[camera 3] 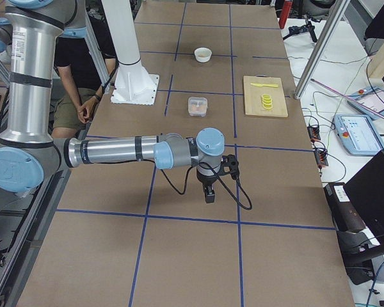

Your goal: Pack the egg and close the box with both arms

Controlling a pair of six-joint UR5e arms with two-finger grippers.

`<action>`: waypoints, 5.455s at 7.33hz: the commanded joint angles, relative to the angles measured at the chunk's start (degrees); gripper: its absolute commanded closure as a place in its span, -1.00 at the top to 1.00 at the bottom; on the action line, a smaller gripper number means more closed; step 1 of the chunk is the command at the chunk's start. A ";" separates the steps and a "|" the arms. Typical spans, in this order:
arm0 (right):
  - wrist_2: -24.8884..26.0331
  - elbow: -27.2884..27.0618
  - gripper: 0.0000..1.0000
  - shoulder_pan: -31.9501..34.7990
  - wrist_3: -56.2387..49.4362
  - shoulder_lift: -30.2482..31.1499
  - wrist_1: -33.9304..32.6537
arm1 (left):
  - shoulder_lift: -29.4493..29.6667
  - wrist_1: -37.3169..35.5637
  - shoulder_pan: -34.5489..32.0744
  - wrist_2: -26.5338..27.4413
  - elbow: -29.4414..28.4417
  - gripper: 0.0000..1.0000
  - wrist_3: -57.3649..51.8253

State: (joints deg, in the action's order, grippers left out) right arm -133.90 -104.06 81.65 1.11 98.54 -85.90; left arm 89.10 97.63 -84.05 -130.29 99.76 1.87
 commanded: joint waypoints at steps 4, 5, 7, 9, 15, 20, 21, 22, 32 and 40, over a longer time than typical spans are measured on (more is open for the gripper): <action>-1.45 -0.18 1.00 -0.09 0.47 0.42 0.30 | 4.66 14.50 28.73 -2.69 5.19 1.00 22.62; -1.45 -0.18 1.00 -0.18 1.52 0.42 0.29 | 5.37 15.30 31.90 -2.69 5.10 0.93 25.43; -1.45 -0.18 1.00 -0.35 5.57 -0.02 0.38 | 5.64 22.23 34.30 -2.78 2.74 0.65 26.07; -1.45 -0.09 1.00 -0.35 5.48 -0.02 0.38 | 7.40 22.34 36.14 -2.86 1.24 0.50 28.25; -1.45 0.09 1.00 -0.35 5.40 0.16 0.38 | 10.30 22.43 40.72 -2.69 -1.40 0.26 36.97; -1.45 0.35 1.00 -0.35 5.05 0.24 0.21 | 11.44 22.43 43.18 -2.34 -2.55 0.26 36.63; -1.45 0.44 1.00 -0.35 5.04 0.24 0.21 | 11.53 22.43 43.18 -2.34 -2.64 0.21 36.45; -1.45 0.44 1.00 -0.35 5.13 0.24 0.21 | 11.53 22.43 43.18 -2.16 -2.64 0.20 36.45; -1.45 1.05 1.00 -0.35 5.13 0.16 0.21 | 11.79 21.99 43.27 1.09 -3.25 -0.05 36.36; -1.63 1.14 1.00 -0.35 5.40 -0.02 0.21 | 7.57 19.54 41.25 1.36 5.18 -1.00 36.27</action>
State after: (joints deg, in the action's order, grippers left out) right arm -135.52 -102.90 81.30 6.50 98.53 -85.69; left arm 97.02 118.30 -42.35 -128.93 103.65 38.14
